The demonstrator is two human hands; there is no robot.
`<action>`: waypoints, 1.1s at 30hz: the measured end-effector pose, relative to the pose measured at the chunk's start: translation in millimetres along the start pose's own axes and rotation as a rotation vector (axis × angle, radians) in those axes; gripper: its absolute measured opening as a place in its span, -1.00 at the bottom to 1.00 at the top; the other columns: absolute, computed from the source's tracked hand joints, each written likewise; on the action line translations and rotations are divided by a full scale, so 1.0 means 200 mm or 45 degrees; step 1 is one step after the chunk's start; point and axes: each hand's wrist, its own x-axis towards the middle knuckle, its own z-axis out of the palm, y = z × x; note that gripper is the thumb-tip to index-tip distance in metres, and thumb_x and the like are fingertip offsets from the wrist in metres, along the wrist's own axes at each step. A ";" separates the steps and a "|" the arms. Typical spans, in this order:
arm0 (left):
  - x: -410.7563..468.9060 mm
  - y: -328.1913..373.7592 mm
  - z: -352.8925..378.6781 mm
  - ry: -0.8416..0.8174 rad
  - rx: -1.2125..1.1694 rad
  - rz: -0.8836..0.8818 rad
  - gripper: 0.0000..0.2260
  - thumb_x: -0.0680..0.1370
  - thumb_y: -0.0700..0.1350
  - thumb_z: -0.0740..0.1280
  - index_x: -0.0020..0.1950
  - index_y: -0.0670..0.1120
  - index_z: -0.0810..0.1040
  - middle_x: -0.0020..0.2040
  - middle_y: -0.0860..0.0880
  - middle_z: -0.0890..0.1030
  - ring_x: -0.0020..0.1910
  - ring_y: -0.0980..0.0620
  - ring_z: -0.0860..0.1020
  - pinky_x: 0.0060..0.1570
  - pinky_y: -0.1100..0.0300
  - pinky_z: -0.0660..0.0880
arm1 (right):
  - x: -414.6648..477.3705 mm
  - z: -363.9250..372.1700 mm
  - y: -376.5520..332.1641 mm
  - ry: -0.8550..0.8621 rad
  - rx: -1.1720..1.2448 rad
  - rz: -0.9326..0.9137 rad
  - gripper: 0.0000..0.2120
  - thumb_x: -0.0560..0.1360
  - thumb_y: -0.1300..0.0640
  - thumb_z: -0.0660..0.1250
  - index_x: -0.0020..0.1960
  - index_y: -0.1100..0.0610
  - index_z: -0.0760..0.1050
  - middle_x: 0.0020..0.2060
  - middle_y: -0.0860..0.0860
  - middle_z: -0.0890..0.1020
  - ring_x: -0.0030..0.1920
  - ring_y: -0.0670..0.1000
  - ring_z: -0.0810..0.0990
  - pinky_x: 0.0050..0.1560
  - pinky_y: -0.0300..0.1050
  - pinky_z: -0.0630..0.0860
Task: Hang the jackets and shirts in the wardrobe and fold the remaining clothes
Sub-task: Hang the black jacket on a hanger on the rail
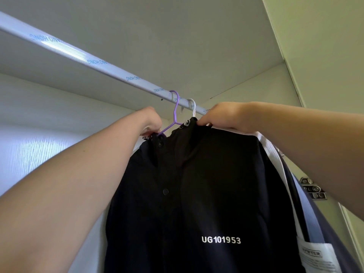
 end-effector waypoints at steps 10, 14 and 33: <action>-0.11 0.07 0.04 0.057 -0.500 0.227 -0.76 0.54 -0.19 0.22 -0.03 -0.18 0.69 -0.07 -0.05 0.73 -0.09 -0.03 0.62 -0.13 0.12 0.40 | -0.10 0.04 0.10 -0.054 0.186 0.000 -0.65 0.47 -0.18 0.45 0.18 -0.05 0.60 0.12 -0.05 0.62 0.11 0.00 0.58 0.26 -0.03 0.49; -0.15 0.08 0.10 0.218 -0.486 0.349 -0.70 0.55 0.08 0.20 -0.09 -0.04 0.66 -0.39 0.12 0.67 -0.32 0.20 0.63 -0.20 0.16 0.40 | -0.19 0.03 0.15 0.116 0.230 0.002 -0.67 0.42 -0.18 0.49 0.02 0.04 0.61 0.02 0.06 0.64 -0.11 -0.04 0.56 -0.13 -0.15 0.44; -0.31 -0.01 -0.08 0.434 -0.226 0.207 -0.79 0.57 -0.15 0.29 -0.26 -0.07 0.57 -0.31 -0.04 0.59 -0.28 -0.06 0.50 -0.18 0.12 0.40 | -0.51 0.36 -0.04 -0.260 1.126 -0.300 -0.90 0.44 0.11 0.33 -0.14 0.11 0.43 -0.50 -0.15 0.47 -0.48 -0.14 0.40 -0.46 -0.26 0.36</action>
